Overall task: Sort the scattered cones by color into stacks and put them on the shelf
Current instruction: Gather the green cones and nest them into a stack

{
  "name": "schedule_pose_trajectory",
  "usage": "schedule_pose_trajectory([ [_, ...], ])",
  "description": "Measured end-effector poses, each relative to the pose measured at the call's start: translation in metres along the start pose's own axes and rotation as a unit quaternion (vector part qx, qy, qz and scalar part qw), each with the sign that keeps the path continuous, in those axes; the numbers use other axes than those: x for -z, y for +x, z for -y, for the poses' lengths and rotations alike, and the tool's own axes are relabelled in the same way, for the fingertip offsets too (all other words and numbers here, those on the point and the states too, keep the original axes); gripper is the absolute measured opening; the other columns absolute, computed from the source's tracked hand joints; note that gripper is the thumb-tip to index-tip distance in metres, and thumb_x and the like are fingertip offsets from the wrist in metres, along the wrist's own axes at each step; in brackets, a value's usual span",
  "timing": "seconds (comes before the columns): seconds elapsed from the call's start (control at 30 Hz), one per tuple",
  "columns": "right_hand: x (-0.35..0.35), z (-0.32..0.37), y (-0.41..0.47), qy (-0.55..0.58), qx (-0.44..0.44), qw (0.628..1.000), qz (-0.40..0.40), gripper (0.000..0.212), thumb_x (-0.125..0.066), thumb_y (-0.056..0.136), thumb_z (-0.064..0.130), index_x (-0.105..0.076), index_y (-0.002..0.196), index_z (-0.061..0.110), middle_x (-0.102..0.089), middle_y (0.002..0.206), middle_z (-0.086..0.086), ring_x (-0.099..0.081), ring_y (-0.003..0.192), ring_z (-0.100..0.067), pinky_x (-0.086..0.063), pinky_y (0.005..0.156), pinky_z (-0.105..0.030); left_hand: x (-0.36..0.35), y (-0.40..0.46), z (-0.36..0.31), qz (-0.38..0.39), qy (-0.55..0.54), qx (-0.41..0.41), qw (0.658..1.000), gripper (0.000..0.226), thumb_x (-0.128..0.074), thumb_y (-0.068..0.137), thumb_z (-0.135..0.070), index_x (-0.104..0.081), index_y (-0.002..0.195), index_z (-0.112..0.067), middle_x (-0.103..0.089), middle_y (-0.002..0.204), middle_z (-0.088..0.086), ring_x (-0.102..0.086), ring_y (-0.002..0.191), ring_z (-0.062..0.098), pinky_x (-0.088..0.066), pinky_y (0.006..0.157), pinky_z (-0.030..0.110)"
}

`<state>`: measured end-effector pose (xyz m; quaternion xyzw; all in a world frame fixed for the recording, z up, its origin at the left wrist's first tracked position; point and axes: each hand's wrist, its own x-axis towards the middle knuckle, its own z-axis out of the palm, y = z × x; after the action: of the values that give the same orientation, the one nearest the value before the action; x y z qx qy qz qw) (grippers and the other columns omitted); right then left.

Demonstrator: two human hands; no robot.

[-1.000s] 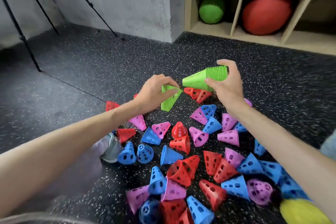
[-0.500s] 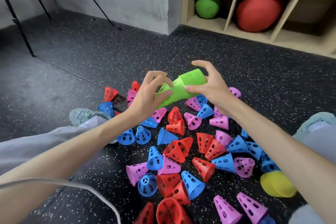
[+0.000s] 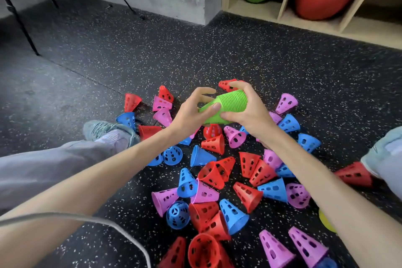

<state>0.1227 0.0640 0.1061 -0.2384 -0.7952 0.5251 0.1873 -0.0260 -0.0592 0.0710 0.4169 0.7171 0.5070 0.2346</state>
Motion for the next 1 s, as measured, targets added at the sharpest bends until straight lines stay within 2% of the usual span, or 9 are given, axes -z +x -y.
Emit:
schedule_pose_trajectory([
  [0.07, 0.001, -0.005, 0.001, -0.014, -0.002, 1.0, -0.018, 0.075, -0.081, 0.081, 0.006, -0.046, 0.144, 0.025, -0.047, 0.142, 0.016, -0.052, 0.112, -0.006, -0.038, 0.091, -0.004, -0.004, 0.012, 0.008, 0.018, 0.022, -0.011, 1.0, 0.029, -0.055, 0.105, -0.034, -0.057, 0.131, -0.023, -0.07, 0.106, -0.005, -0.066, 0.085, 0.006, -0.055, 0.073, 0.027],
  [0.17, 0.01, -0.014, -0.002, -0.034, -0.02, 0.998, -0.048, 0.074, -0.078, 0.081, 0.002, -0.045, 0.142, 0.027, -0.048, 0.136, 0.016, -0.048, 0.109, -0.021, -0.044, 0.077, -0.012, -0.009, 0.033, 0.023, 0.04, 0.097, -0.005, 0.994, 0.024, -0.051, 0.107, -0.029, -0.064, 0.126, -0.024, -0.072, 0.11, -0.005, -0.068, 0.097, 0.006, -0.054, 0.082, 0.025],
  [0.27, 0.021, -0.027, -0.006, -0.043, -0.04, 0.996, -0.06, 0.07, -0.078, 0.083, 0.004, -0.045, 0.14, 0.029, -0.048, 0.135, 0.017, -0.053, 0.095, -0.009, -0.042, 0.068, -0.001, -0.014, 0.05, 0.058, 0.091, 0.194, 0.015, 0.977, 0.027, -0.062, 0.101, -0.02, -0.065, 0.128, -0.022, -0.072, 0.117, 0.003, -0.067, 0.105, 0.015, -0.052, 0.091, 0.028],
  [0.33, 0.027, -0.034, -0.01, -0.037, -0.063, 0.996, -0.059, 0.07, -0.079, 0.084, 0.008, -0.045, 0.139, 0.035, -0.049, 0.128, 0.026, -0.054, 0.083, -0.006, -0.047, 0.075, -0.005, -0.021, 0.057, 0.083, 0.131, 0.252, 0.025, 0.958, 0.036, -0.068, 0.096, -0.02, -0.062, 0.132, -0.021, -0.069, 0.119, 0.007, -0.065, 0.107, 0.021, -0.051, 0.094, 0.034],
  [0.43, 0.032, -0.044, -0.018, -0.035, -0.104, 0.992, -0.062, 0.073, -0.08, 0.084, 0.012, -0.044, 0.141, 0.037, -0.045, 0.141, 0.022, -0.045, 0.116, 0.0, -0.039, 0.106, -0.029, -0.032, 0.063, 0.112, 0.184, 0.323, 0.042, 0.928, 0.051, -0.075, 0.091, -0.024, -0.056, 0.138, -0.018, -0.063, 0.121, 0.009, -0.06, 0.113, 0.027, -0.046, 0.096, 0.035],
  [0.53, 0.034, -0.05, -0.02, -0.041, -0.128, 0.989, -0.063, 0.072, -0.08, 0.084, 0.012, -0.045, 0.142, 0.035, -0.044, 0.146, 0.017, -0.04, 0.117, 0.009, -0.028, 0.105, -0.026, -0.04, 0.074, 0.127, 0.179, 0.313, 0.05, 0.932, 0.053, -0.079, 0.088, -0.029, -0.058, 0.135, -0.015, -0.069, 0.118, 0.008, -0.065, 0.109, 0.027, -0.047, 0.09, 0.032],
  [0.67, 0.035, -0.053, -0.015, -0.049, -0.144, 0.986, -0.067, 0.073, -0.08, 0.085, 0.014, -0.044, 0.145, 0.034, -0.041, 0.154, 0.014, -0.032, 0.128, 0.002, -0.025, 0.114, -0.034, -0.04, 0.095, 0.132, 0.09, 0.251, 0.098, 0.959, 0.053, -0.066, 0.098, -0.035, -0.049, 0.144, -0.014, -0.068, 0.108, 0.005, -0.066, 0.102, 0.026, -0.044, 0.078, 0.028],
  [0.83, 0.034, -0.055, -0.006, -0.046, -0.152, 0.985, -0.064, 0.072, -0.08, 0.086, 0.015, -0.043, 0.145, 0.036, -0.039, 0.157, 0.013, -0.03, 0.131, 0.001, -0.025, 0.116, -0.038, -0.034, 0.107, 0.151, 0.03, 0.249, 0.086, 0.964, 0.043, -0.054, 0.104, -0.021, -0.051, 0.146, -0.017, -0.063, 0.119, 0.018, -0.06, 0.11, 0.032, -0.039, 0.086, 0.028],
  [1.0, 0.034, -0.058, -0.001, -0.041, -0.156, 0.984, -0.07, 0.072, -0.079, 0.086, 0.014, -0.043, 0.145, 0.036, -0.038, 0.156, 0.015, -0.03, 0.131, 0.003, -0.024, 0.116, -0.036, -0.036, 0.108, 0.157, 0.071, 0.256, 0.04, 0.963, 0.034, -0.059, 0.103, -0.028, -0.064, 0.136, -0.022, -0.047, 0.151, 0.018, -0.052, 0.132, 0.029, -0.038, 0.109, 0.032],
])
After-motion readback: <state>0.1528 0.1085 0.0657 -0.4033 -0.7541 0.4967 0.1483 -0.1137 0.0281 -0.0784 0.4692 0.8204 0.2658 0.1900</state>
